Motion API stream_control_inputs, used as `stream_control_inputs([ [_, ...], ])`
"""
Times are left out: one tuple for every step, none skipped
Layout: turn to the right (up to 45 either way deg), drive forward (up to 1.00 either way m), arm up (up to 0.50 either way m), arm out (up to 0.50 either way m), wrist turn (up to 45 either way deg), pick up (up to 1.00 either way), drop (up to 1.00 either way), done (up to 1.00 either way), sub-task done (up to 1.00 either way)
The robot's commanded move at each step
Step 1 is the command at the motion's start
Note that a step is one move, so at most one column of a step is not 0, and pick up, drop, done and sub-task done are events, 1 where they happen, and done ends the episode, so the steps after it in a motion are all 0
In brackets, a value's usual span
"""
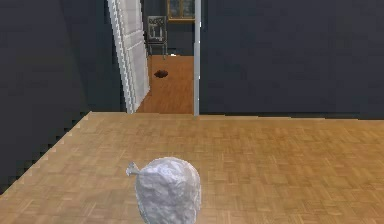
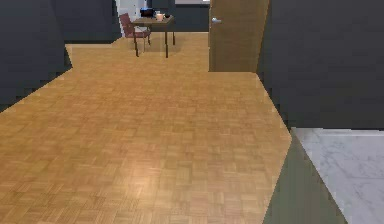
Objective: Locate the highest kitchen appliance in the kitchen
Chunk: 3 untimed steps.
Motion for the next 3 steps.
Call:
stream_control_inputs([
  [3.0,0.00,0.00,0.00,0.0,0.00,0.00,0.00,0.00],
  [0.0,0.05,0.00,0.00,0.0,0.00,0.00,0.00,0.00],
  [-45.0,0.00,0.00,0.00,0.0,0.00,0.00,0.00,0.00],
])
